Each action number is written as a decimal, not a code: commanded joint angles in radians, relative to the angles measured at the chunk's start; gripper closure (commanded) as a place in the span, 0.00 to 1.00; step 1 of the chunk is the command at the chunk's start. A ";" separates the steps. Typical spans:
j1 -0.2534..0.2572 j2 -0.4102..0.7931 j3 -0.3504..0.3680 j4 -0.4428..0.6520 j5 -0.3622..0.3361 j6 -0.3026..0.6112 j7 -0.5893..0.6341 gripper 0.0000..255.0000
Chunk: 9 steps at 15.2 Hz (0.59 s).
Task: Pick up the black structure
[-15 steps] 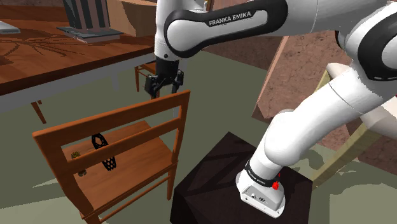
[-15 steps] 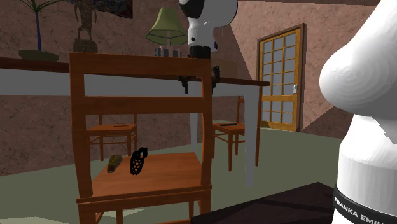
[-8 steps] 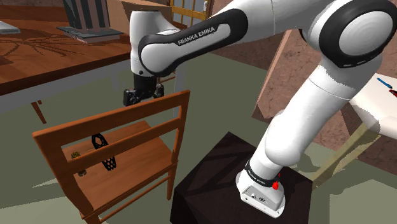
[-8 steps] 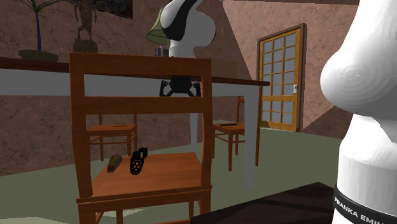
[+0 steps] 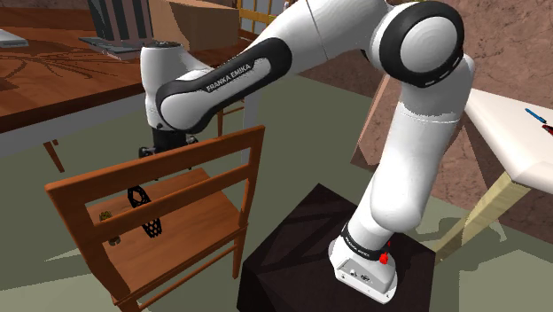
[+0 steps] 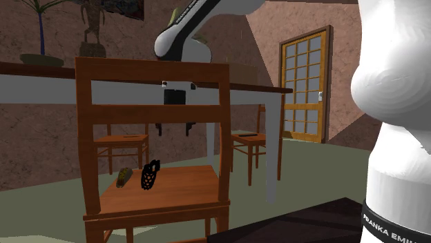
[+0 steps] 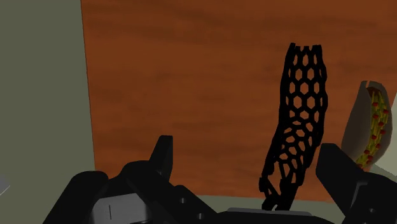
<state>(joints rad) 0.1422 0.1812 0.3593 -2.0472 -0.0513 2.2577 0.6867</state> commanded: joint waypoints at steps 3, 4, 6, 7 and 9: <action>0.046 0.165 -0.004 0.132 -0.060 0.020 0.069 0.00; 0.059 0.203 -0.007 0.167 -0.072 0.021 0.083 0.00; 0.086 0.282 -0.014 0.241 -0.094 0.021 0.108 0.00; 0.101 0.321 -0.019 0.280 -0.103 0.019 0.119 0.00; 0.112 0.354 -0.024 0.304 -0.111 0.027 0.127 0.00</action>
<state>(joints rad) 0.2440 0.5138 0.3375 -1.7635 -0.1563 2.2843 0.8042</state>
